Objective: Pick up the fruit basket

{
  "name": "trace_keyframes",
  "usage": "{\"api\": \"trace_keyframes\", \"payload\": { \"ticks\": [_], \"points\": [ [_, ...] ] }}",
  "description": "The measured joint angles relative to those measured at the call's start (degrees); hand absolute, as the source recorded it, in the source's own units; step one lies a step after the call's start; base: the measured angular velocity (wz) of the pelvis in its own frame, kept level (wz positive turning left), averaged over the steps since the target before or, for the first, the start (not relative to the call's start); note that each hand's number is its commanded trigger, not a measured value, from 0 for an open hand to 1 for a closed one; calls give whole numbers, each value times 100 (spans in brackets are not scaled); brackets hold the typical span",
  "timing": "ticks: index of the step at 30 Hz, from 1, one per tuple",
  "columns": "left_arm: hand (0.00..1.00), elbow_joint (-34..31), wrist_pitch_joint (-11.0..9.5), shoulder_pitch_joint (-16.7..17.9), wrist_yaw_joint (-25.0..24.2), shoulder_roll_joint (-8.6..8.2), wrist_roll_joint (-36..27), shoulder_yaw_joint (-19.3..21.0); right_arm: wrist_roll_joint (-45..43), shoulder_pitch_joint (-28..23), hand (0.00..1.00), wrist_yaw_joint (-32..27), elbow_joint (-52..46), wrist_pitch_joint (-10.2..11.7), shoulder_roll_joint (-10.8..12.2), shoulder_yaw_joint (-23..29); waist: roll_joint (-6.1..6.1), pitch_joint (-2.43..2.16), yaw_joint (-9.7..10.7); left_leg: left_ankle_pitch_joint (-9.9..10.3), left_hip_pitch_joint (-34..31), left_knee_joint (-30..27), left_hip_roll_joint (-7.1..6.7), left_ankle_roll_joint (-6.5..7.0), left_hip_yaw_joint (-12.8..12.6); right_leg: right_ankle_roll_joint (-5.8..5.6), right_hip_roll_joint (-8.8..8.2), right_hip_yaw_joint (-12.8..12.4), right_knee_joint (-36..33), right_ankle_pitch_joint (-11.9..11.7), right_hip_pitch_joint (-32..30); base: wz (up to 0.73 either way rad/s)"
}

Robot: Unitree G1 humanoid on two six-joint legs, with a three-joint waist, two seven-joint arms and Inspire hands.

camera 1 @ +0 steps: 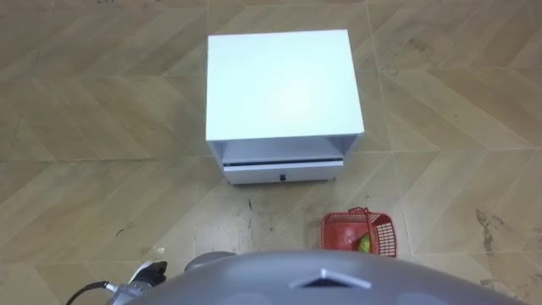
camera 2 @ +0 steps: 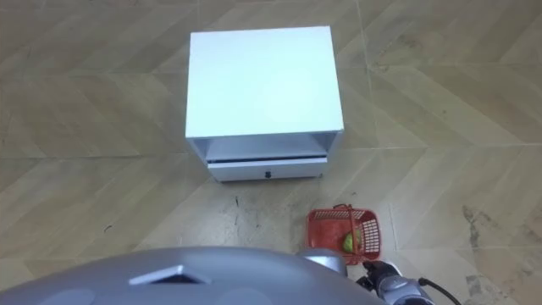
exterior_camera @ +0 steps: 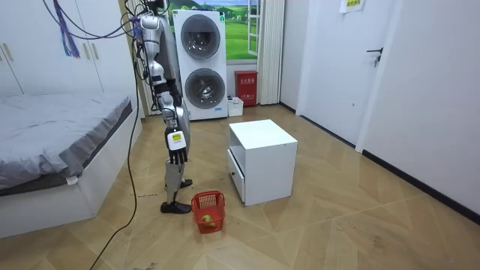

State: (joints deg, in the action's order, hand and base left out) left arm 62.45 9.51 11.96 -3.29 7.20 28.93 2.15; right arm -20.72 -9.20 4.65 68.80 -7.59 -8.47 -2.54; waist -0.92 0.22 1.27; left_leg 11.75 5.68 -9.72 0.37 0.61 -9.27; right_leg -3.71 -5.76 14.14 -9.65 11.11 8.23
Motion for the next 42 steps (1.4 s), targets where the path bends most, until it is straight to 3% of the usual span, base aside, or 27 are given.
{"api": "trace_keyframes", "payload": {
  "ticks": [22,33,37,42],
  "points": [
    [0,17,28,-10,99,-3,11,84,17,15,0,15,44,-71,14,3,-50,-25,-3,5,-11,0,-2,3,10,-1,-2,21,-9,1,-23,0],
    [0,61,82,98,326,-17,-5,99,136,-9,0,-158,-2,-130,16,0,-30,-10,-9,39,-22,-16,-17,25,13,-23,-29,10,-66,16,-33,0],
    [0,64,22,-71,327,-2,-1,104,175,139,0,-232,-38,-127,-8,101,-42,-19,-3,146,-362,-337,-25,78,0,-34,-104,30,-288,89,-303,2],
    [0,228,-189,-330,332,32,2,130,171,373,0,-593,-52,-67,-53,363,42,19,-15,276,-866,-939,-37,242,-123,-37,-285,-7,-1064,85,-952,-2]
  ]
}}
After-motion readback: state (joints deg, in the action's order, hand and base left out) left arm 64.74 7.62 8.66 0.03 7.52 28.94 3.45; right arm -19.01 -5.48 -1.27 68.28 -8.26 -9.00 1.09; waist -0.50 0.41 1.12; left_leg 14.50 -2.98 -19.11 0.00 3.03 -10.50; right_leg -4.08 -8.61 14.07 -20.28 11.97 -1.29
